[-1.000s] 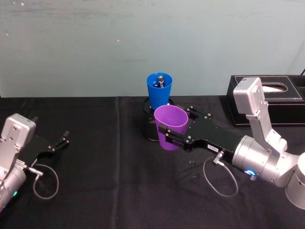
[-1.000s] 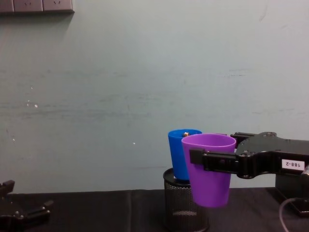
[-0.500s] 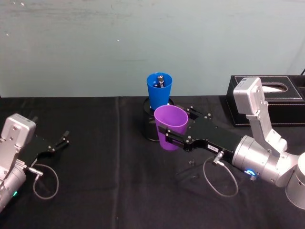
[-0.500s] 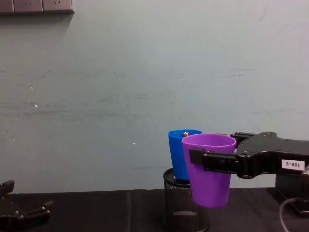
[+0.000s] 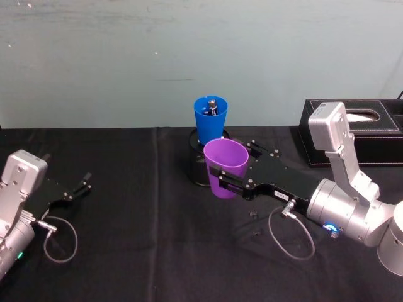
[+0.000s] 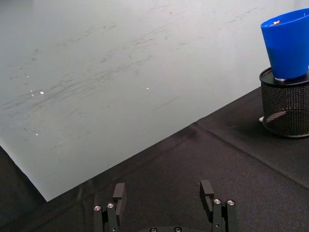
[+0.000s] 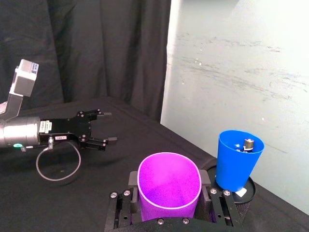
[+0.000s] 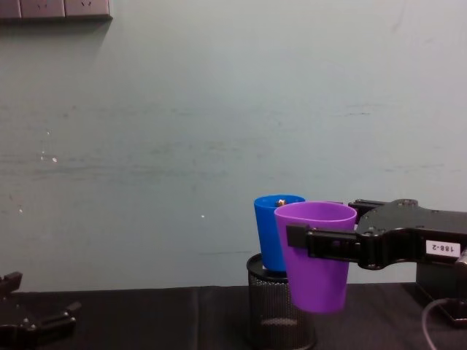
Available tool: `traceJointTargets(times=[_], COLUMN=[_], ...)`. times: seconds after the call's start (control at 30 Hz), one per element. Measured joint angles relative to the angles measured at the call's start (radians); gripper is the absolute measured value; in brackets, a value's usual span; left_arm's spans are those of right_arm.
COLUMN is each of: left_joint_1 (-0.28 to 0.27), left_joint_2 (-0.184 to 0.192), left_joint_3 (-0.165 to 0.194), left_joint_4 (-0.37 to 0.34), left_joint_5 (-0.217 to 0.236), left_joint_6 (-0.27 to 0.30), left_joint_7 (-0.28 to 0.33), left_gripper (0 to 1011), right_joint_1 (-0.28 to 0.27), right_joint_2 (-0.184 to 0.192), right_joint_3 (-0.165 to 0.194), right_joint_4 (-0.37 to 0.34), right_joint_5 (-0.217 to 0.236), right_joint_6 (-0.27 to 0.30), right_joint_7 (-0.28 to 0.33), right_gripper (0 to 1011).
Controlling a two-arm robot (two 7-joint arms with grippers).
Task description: Pick up one cup with a gripper and tap it against the other cup.
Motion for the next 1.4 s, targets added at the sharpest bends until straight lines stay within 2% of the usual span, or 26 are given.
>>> traceJointTargets(times=[1.4], left_joint_1=[0.0], left_joint_2=[0.0], left_joint_3=[0.0], left_joint_4=[0.0], left_joint_5=[0.0], left_joint_6=[0.0], left_joint_7=[0.0], left_gripper=[1000], right_joint_1=[0.0], right_joint_2=[0.0], right_joint_3=[0.0], right_joint_4=[0.0], right_joint_5=[0.0], right_joint_6=[0.0], right_joint_7=[0.0], right_gripper=[726])
